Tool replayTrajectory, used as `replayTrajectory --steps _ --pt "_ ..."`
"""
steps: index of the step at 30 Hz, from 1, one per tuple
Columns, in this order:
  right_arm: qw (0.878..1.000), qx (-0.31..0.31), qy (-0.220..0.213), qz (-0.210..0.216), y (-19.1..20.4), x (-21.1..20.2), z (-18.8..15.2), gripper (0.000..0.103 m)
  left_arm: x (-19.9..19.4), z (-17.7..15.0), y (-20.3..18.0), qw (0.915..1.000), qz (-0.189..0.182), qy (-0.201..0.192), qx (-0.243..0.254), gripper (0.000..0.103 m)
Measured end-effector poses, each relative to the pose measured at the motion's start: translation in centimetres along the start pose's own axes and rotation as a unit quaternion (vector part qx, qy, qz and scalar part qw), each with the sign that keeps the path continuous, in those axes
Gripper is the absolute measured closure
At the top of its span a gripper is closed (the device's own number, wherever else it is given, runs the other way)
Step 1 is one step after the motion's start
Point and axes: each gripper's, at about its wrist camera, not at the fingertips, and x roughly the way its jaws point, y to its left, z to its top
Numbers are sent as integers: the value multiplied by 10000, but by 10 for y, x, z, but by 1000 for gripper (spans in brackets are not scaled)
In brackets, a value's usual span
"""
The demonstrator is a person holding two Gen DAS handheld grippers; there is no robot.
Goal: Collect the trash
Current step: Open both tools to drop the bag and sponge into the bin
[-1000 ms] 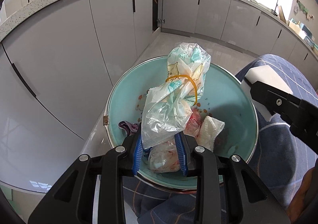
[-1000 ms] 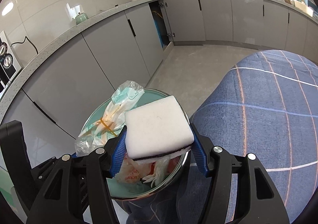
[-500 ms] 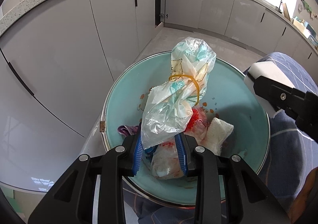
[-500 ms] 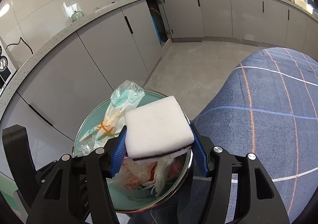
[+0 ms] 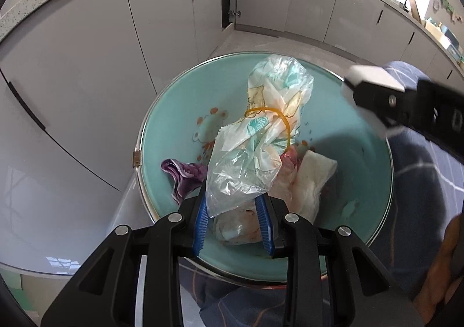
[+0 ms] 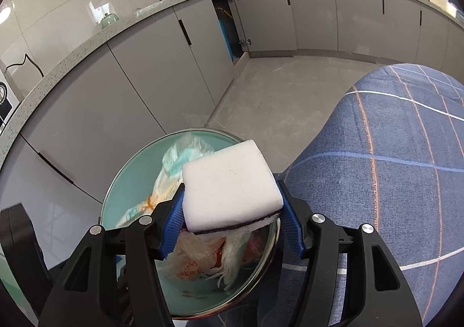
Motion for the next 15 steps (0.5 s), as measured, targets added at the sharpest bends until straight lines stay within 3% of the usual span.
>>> replayTrajectory --steps 10,11,13,15 --pt "9999 -86 28 95 4 5 -4 42 9 19 3 9997 208 40 -148 68" --pt "9999 -87 47 118 4 7 -3 41 8 21 5 9995 248 27 -216 65" --pt "9997 -27 98 206 2 12 -4 36 5 21 10 9990 291 -66 -323 48" --pt "9995 85 138 287 -2 14 -5 35 0 22 12 9987 365 -159 -329 43"
